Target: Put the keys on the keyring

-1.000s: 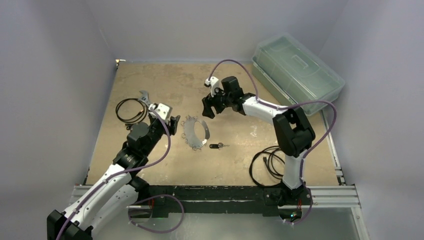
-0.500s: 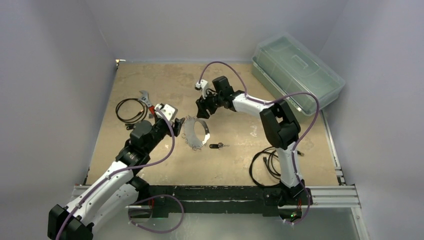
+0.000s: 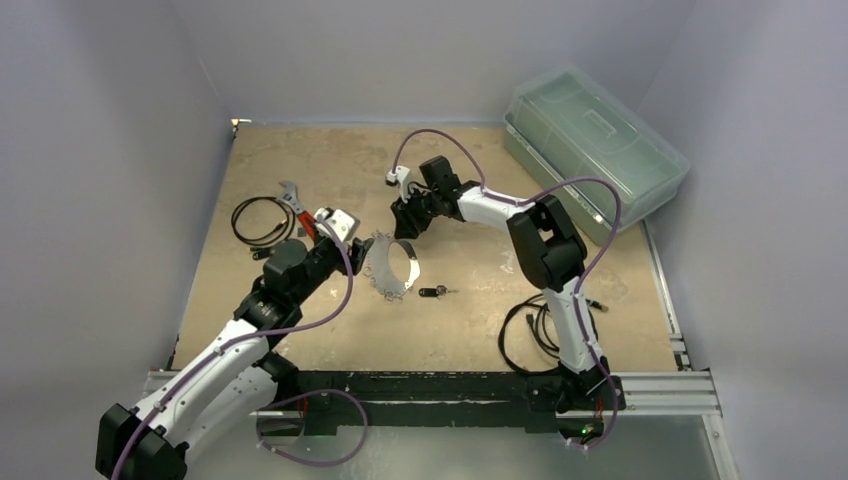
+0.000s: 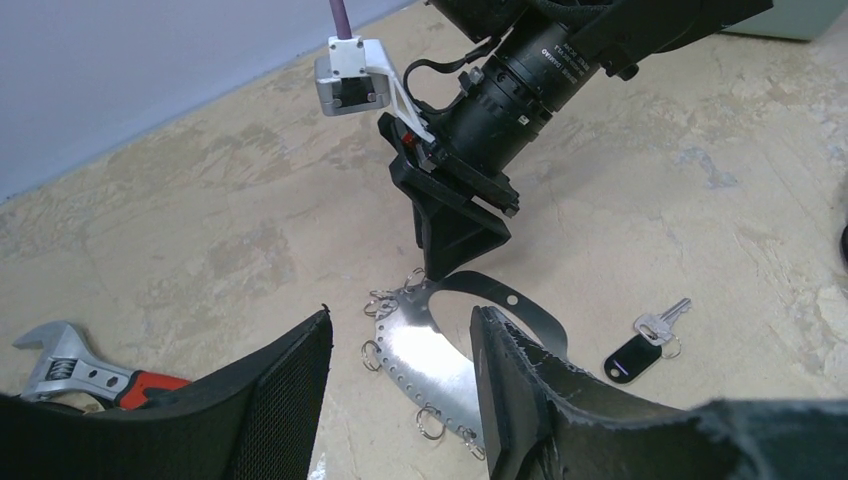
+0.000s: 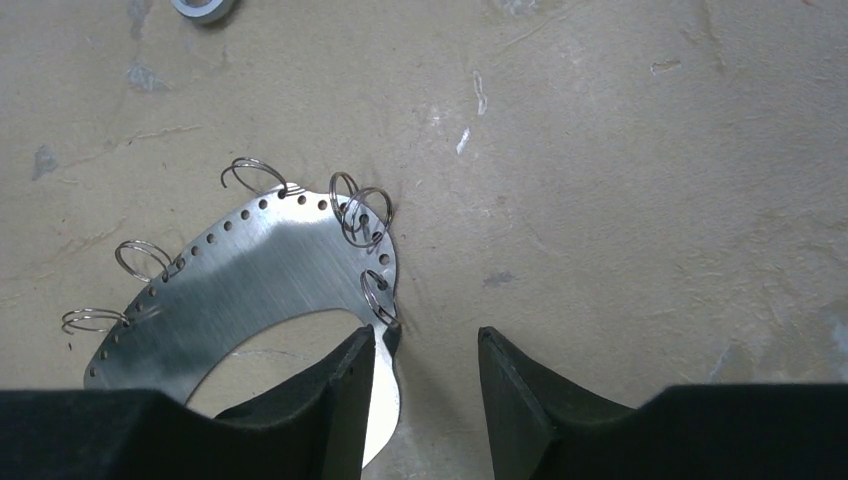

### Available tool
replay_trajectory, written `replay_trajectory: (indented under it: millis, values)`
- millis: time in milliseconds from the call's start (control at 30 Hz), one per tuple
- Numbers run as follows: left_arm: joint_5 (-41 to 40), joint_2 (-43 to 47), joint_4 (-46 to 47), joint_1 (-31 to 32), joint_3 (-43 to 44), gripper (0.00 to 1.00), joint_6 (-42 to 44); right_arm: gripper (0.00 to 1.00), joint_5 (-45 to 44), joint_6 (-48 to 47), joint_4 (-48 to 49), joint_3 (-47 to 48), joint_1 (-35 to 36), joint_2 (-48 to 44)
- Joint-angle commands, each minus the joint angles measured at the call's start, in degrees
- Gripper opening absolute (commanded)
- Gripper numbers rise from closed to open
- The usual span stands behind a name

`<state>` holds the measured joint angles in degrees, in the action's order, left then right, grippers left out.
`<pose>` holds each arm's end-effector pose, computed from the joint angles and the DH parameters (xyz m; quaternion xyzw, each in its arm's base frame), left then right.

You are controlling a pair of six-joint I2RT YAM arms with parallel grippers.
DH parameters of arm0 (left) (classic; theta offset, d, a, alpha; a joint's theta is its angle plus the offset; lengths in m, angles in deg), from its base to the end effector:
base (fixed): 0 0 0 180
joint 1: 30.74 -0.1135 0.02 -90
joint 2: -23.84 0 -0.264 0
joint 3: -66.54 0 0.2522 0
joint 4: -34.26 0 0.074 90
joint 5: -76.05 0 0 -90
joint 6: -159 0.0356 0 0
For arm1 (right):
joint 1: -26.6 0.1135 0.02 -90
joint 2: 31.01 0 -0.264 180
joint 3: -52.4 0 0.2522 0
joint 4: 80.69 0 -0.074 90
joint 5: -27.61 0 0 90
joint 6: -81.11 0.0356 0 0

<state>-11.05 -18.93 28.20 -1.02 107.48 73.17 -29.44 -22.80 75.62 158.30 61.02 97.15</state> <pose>0.1613 -0.0942 0.2697 0.2356 0.7163 -0.1638 0.6361 0.3922 0.2922 0.1509 -0.4609 0.7675 0.3227 0.3071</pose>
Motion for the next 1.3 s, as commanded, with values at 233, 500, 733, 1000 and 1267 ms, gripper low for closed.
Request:
replay_trajectory:
  millis: [233,500,733,1000,1267]
  values:
    - [1.4,-0.9,2.2,0.2,1.2,0.51,0.6,0.39,3.2,-1.9,-2.0,4.6,0.7,2.5]
    - [0.8,-1.3,1.9,0.2,1.4,0.5,0.6,0.3,4.4,-2.0,-2.3,5.0,0.9,3.3]
    - [1.0,-1.5,1.9,0.2,1.4,0.49,0.7,0.31,5.8,-2.9,-2.1,5.1,1.1,3.3]
    - [1.3,-1.7,1.9,0.2,1.4,0.47,0.9,0.2,6.1,-2.9,-2.2,5.7,1.0,3.7]
    - [1.0,-1.5,1.7,0.1,1.4,0.46,1.3,0.0,6.8,-3.5,-2.1,5.1,1.1,1.6]
